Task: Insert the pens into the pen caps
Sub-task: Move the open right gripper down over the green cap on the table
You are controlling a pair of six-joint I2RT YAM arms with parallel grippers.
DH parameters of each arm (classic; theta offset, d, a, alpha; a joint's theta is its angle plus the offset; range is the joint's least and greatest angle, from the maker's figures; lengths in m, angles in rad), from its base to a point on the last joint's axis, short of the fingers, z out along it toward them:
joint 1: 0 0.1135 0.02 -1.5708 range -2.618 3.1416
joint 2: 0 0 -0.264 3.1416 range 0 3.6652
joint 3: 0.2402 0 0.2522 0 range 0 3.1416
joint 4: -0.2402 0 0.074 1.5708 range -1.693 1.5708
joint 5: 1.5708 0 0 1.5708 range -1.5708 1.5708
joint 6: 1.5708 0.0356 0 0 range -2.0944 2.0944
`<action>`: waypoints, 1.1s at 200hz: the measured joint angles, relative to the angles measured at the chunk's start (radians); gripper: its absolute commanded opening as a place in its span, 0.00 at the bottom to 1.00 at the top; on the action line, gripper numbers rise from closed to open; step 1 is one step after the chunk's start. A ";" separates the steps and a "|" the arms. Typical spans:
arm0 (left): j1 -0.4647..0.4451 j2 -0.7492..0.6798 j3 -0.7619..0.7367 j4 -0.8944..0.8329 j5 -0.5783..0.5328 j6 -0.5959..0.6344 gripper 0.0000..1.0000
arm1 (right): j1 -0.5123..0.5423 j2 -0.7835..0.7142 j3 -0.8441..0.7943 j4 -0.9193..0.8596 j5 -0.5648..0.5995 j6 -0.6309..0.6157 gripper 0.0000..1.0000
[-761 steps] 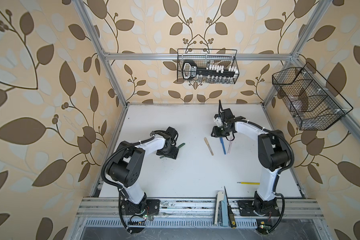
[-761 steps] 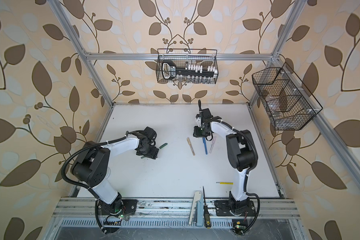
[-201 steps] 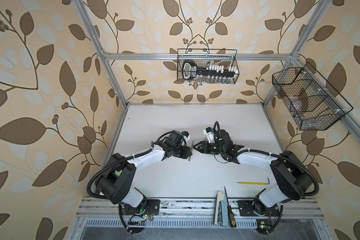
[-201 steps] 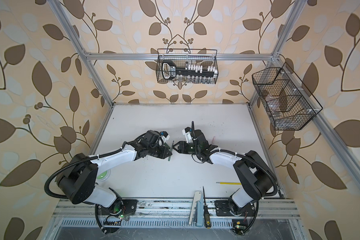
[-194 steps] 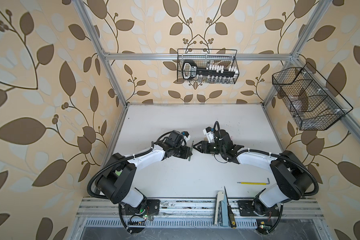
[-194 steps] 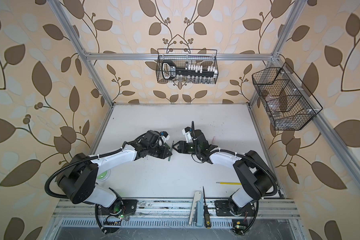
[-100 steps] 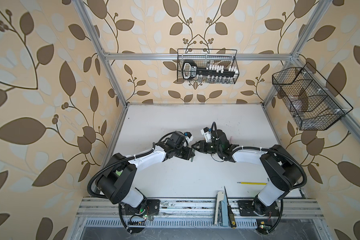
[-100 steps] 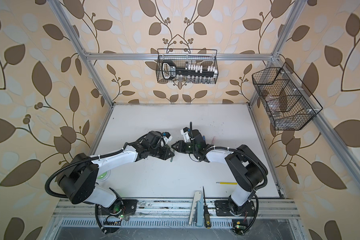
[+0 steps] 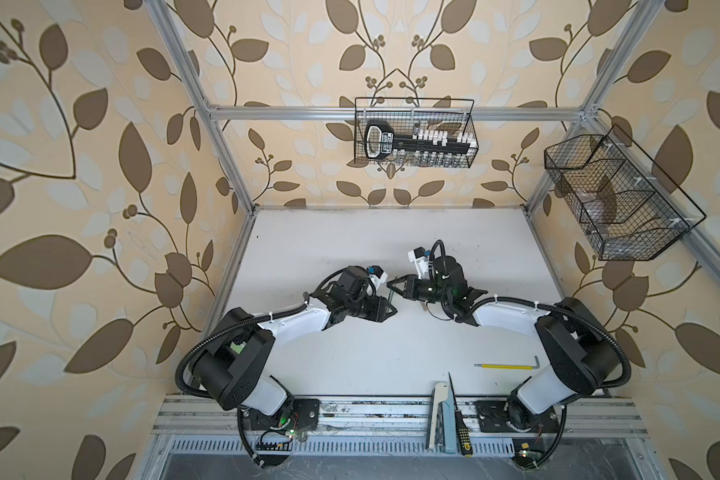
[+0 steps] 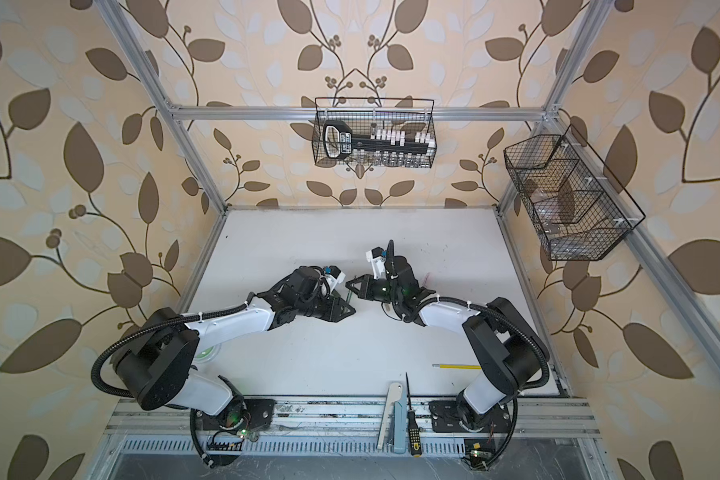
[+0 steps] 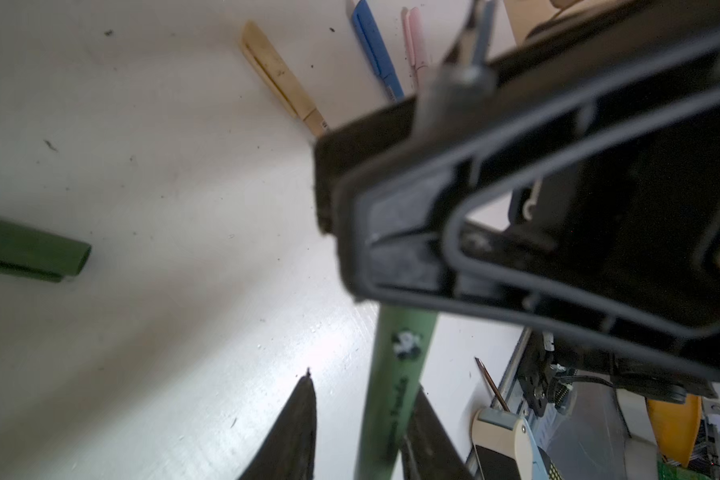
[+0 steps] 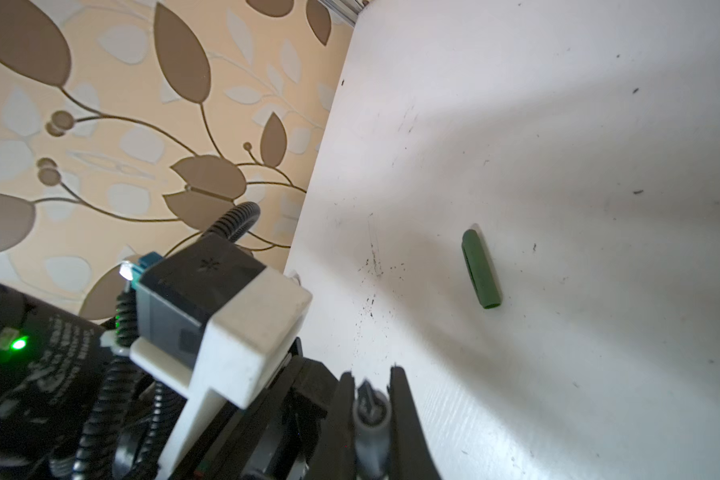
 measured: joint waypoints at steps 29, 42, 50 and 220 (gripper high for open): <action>0.000 0.000 0.000 0.034 0.018 -0.016 0.29 | 0.000 0.000 -0.003 0.010 0.000 0.004 0.00; 0.000 0.000 0.000 0.034 0.024 -0.016 0.29 | 0.000 0.000 -0.004 0.015 0.000 0.005 0.00; 0.000 0.000 0.000 0.034 0.026 -0.017 0.28 | 0.000 0.000 -0.005 0.018 -0.001 0.006 0.00; 0.043 -0.145 -0.005 -0.155 -0.086 0.020 0.00 | 0.029 -0.053 0.224 -0.387 0.127 -0.238 0.54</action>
